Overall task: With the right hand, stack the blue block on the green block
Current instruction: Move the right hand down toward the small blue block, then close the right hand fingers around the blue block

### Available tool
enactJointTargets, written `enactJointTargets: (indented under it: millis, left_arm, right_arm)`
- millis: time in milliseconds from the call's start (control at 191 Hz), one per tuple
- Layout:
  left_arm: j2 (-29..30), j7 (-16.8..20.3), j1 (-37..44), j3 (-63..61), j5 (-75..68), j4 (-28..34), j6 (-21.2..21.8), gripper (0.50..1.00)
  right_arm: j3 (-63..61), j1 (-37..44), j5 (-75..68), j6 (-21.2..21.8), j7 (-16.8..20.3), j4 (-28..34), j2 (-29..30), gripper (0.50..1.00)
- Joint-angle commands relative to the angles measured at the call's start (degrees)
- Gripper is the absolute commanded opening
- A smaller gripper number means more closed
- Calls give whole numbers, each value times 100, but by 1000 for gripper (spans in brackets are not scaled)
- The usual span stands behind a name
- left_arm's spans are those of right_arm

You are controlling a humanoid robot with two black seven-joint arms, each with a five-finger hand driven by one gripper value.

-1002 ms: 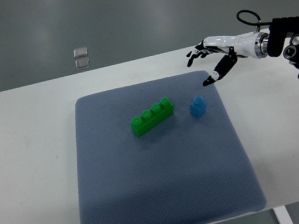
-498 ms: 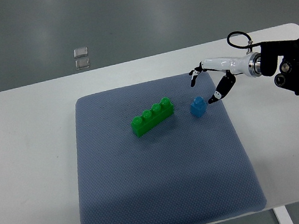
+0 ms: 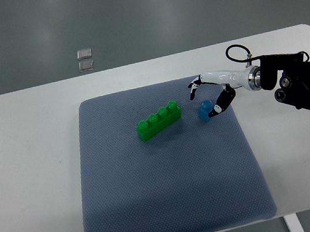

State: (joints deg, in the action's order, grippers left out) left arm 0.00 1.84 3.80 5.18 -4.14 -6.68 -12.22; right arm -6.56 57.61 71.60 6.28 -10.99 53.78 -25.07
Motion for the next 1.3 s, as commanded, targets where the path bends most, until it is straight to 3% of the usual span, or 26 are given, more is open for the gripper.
enactJointTargets:
  millis: [0, 231, 346, 467, 1080, 1295]
  left_arm:
    - [0, 0, 7, 0, 0, 0, 0, 1000]
    - [0, 0, -2, 0, 0, 0, 0, 1000]
    - [0, 0, -2, 0, 0, 0, 0, 1000]
    - [0, 0, -2, 0, 0, 0, 0, 1000]
    - [0, 0, -2, 0, 0, 0, 0, 1000]
    - [0, 0, -2, 0, 0, 0, 0, 1000]
  right_arm:
    - [32, -4, 161, -31, 0, -17, 11, 879]
    - [85, -4, 345, -83, 0, -61, 3, 852]
    - [85, 5, 381, -83, -9, -60, 3, 799]
    - [85, -4, 460, -101, -26, -52, 3, 774]
    - [85, -4, 653, -110, -70, 10, 11, 768]
    - [155, -13, 697, -101, -70, 10, 11, 725]
